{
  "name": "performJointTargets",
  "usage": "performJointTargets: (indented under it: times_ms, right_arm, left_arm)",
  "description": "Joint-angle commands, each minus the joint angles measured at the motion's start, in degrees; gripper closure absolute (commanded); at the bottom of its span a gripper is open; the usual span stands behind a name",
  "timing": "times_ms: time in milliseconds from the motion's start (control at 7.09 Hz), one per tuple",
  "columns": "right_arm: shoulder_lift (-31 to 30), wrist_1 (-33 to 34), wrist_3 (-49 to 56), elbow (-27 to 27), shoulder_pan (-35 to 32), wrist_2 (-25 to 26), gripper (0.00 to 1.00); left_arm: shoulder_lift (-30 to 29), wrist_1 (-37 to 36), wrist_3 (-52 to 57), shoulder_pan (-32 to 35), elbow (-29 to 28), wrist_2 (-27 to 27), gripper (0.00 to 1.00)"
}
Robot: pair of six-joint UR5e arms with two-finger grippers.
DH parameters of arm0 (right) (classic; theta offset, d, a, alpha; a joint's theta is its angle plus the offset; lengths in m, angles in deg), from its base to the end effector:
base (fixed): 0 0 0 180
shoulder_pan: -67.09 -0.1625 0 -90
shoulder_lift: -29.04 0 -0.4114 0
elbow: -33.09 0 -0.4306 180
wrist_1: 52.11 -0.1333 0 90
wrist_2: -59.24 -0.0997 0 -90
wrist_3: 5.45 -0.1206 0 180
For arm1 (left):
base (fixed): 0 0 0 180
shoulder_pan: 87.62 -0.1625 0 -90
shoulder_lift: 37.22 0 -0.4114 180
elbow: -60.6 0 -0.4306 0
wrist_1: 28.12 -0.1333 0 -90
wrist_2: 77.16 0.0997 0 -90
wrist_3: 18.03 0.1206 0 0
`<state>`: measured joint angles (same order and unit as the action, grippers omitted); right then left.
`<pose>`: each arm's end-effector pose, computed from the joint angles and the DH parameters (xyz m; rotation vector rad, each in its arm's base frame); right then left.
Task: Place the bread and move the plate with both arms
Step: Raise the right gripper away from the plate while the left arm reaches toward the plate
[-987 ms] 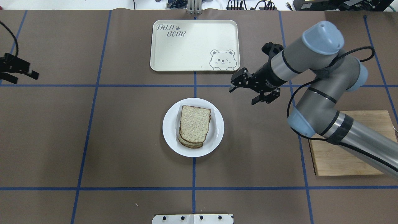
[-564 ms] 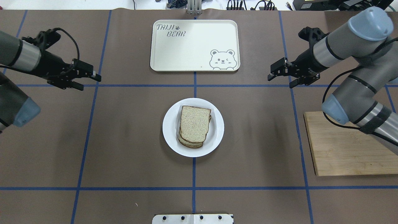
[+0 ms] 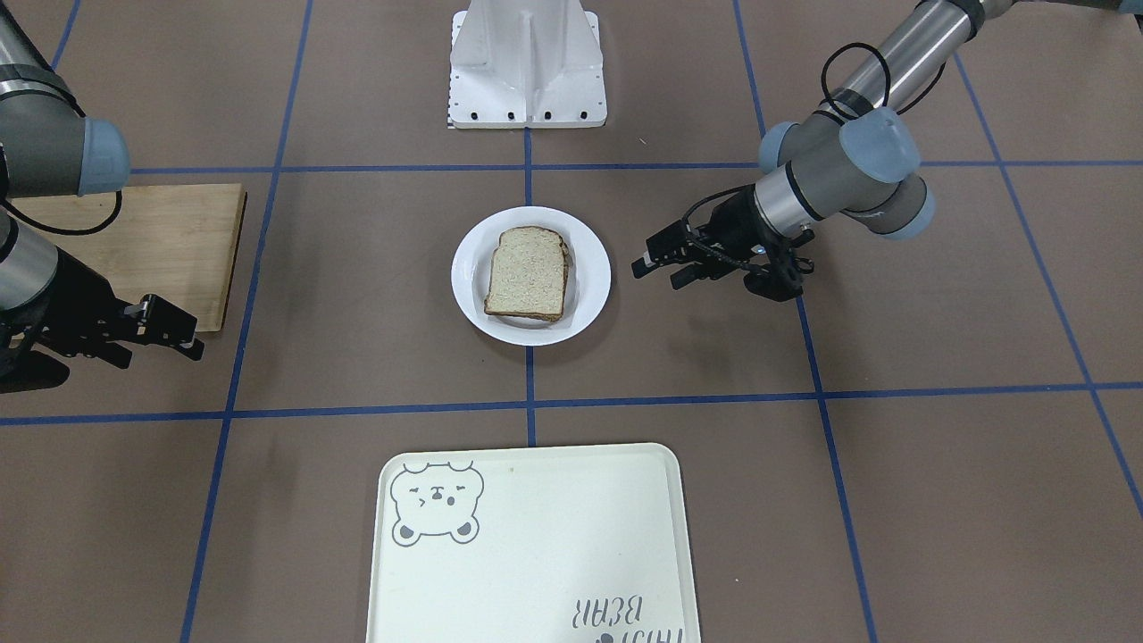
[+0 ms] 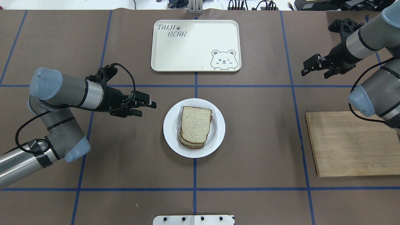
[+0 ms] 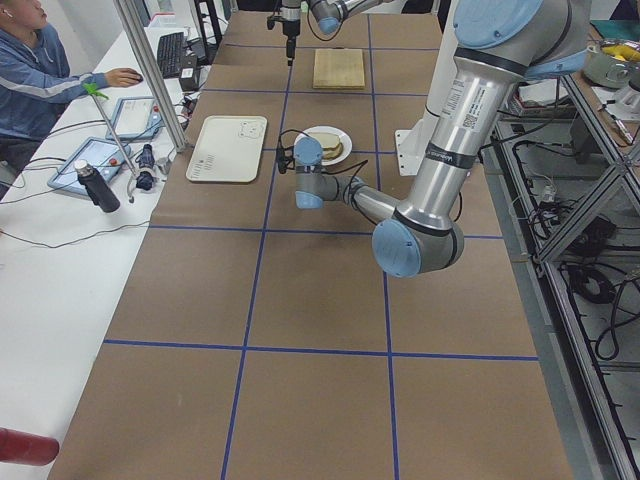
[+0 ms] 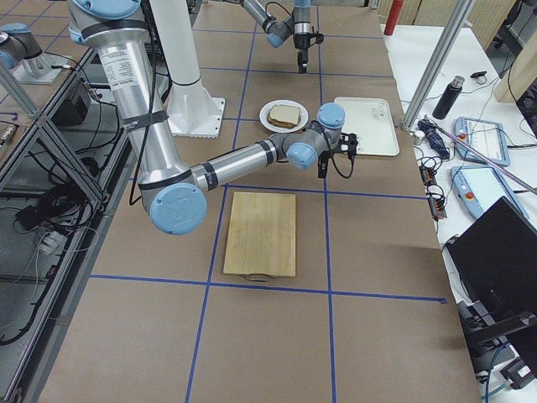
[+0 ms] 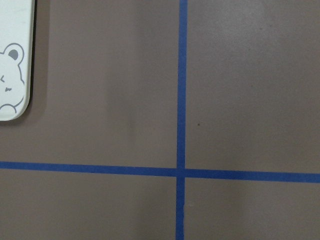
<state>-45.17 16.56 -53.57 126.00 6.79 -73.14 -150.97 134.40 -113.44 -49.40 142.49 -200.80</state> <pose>-0.2786 -0.5934 0.4244 0.0728 -0.9669 0.0377 0.4962 -0.4754 0.3265 -0.0251 1.5458 -0.1521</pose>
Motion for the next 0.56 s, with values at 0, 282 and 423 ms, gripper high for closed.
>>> performJointTargets:
  times_ms: [0,282,423]
  right_arm:
    - [-1.0,0.2,0.6,0.1,-0.3,0.6,0.00]
    - [-1.0,0.2,0.6,0.0,-0.3,0.6,0.00]
    - [-1.1,0.2,0.6,0.1,-0.4,0.5,0.00]
  left_arm:
    - [-1.4,5.9,-4.4,-2.6,-3.3,3.0,0.27]
    - [-2.3,6.7,-5.5,-6.0,-4.0,5.7,0.33]
    - [-2.2,6.7,-5.4,-6.6,-4.6,5.8,0.33]
